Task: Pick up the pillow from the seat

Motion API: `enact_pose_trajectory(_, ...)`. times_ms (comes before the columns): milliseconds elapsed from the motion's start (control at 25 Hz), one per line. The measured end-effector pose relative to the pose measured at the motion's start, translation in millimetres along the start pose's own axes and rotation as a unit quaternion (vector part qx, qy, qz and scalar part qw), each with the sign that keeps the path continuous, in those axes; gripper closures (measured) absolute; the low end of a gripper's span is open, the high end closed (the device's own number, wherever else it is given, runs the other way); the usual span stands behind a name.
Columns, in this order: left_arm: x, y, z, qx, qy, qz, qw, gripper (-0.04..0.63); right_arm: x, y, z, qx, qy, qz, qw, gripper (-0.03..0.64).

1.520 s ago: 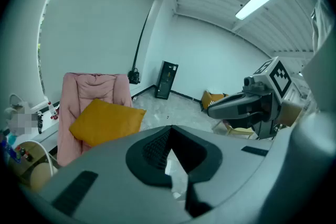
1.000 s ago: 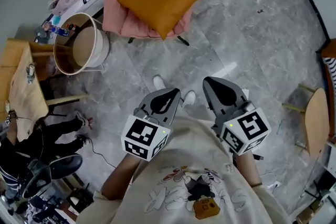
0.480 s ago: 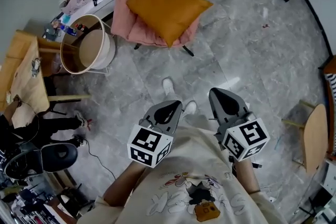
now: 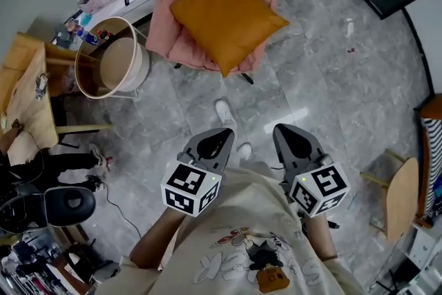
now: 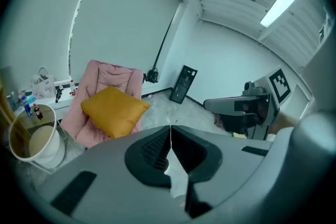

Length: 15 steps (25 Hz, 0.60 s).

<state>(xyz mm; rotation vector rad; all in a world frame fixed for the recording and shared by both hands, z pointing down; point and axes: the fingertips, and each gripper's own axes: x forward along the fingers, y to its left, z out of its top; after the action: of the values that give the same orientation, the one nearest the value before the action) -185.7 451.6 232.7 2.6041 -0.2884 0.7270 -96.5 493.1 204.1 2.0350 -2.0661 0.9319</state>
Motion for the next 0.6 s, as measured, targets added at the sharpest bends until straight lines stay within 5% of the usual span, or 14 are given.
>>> enact_pose_trajectory(400,59.0,73.1,66.4,0.037,0.033,-0.014,0.9987,0.591,85.6,-39.5,78.4,-0.033,0.021,-0.013,0.999,0.597)
enact_pose_trajectory(600,77.7,116.0,98.6,0.024,0.03,-0.027,0.9989,0.591,143.3,-43.9,116.5,-0.038,0.027,-0.011,0.999,0.597)
